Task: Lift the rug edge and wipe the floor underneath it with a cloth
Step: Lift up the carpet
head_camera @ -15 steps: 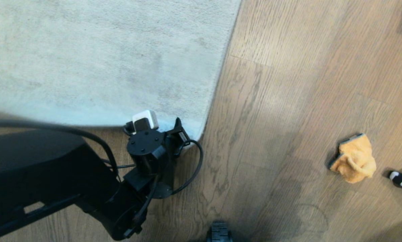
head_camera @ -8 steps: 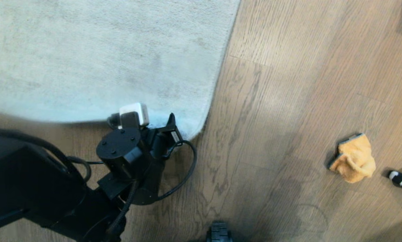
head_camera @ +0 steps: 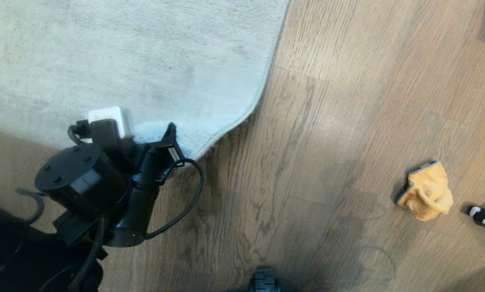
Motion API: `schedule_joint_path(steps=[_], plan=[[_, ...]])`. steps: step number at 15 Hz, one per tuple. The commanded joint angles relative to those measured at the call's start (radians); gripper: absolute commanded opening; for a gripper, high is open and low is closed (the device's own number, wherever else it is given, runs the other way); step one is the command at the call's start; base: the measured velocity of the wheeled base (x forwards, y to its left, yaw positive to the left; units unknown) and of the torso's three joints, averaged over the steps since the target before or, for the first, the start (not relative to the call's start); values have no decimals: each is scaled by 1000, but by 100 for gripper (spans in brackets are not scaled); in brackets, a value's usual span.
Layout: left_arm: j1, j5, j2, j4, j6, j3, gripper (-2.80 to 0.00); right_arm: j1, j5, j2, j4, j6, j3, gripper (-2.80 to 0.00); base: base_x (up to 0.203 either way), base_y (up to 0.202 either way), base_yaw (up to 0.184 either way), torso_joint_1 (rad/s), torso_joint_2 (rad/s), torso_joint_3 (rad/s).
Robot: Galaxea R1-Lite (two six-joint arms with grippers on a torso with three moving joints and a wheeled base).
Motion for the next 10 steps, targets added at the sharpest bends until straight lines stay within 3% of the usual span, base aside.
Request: schedule_joint_path(steps=[1,10], plan=[[42,13,-53,-45,4,13,-280,0,0,0,1,0,0,-280,0,0,0,0,0,0],[195,13,-189,-45,81,60,-280,0,0,0,1,0,-1,-280,0,0,0,0,0,0]])
